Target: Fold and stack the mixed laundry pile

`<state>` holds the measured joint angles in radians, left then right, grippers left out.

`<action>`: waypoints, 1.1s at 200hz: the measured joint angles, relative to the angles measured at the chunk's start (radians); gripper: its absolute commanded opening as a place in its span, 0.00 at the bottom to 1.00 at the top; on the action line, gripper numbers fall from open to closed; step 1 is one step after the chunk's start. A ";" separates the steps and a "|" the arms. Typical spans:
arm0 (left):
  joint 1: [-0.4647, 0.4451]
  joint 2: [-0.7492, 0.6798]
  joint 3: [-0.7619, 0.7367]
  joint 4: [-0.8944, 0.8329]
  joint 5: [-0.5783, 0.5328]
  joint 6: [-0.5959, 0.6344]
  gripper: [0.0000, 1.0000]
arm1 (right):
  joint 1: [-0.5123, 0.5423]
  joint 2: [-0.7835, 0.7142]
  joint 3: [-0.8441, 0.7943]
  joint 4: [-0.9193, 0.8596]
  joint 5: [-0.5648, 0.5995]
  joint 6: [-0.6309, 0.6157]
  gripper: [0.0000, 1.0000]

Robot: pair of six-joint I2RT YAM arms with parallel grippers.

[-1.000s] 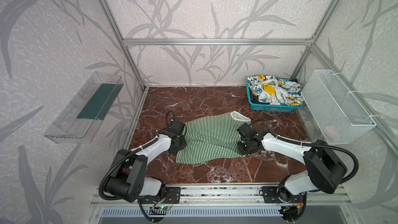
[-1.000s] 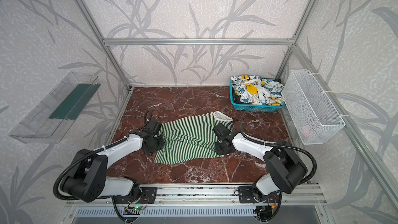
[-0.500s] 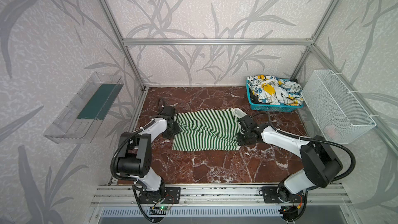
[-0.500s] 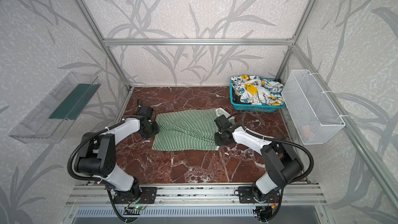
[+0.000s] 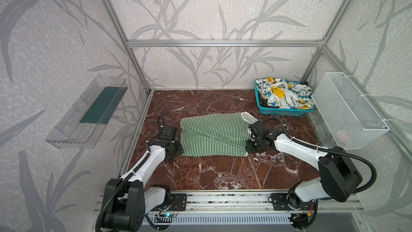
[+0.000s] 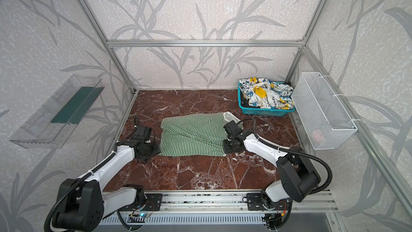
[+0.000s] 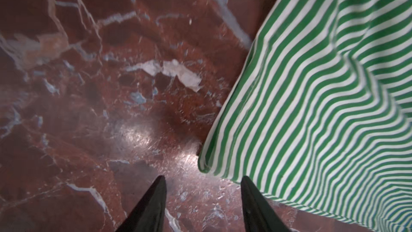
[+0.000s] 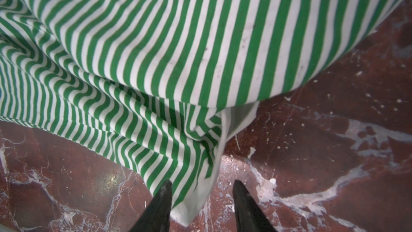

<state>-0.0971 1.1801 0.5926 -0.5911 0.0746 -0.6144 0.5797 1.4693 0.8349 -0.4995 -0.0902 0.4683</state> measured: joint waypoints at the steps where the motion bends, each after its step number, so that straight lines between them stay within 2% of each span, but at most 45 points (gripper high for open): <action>1: 0.000 0.002 -0.002 0.001 0.001 -0.001 0.52 | 0.000 0.000 -0.001 0.000 -0.001 0.000 0.45; 43: 0.000 0.074 -0.009 0.055 0.039 -0.015 0.47 | 0.000 0.004 -0.029 0.023 -0.031 0.016 0.42; 92: 0.000 0.065 -0.028 0.089 0.039 -0.020 0.38 | 0.008 0.004 -0.105 0.080 -0.087 0.058 0.43; 157: 0.000 0.093 -0.033 0.138 0.055 -0.036 0.13 | 0.015 0.004 -0.118 0.124 -0.130 0.090 0.41; 202: 0.000 0.074 -0.052 0.152 0.059 -0.042 0.00 | 0.023 0.034 -0.119 0.166 -0.150 0.117 0.20; 220: 0.000 0.053 -0.057 0.139 0.059 -0.043 0.00 | 0.024 0.034 -0.119 0.165 -0.149 0.115 0.12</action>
<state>-0.0971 1.2331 0.5354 -0.4519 0.1337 -0.6579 0.6041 1.5036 0.7162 -0.3347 -0.2390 0.5831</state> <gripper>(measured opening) 0.049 0.169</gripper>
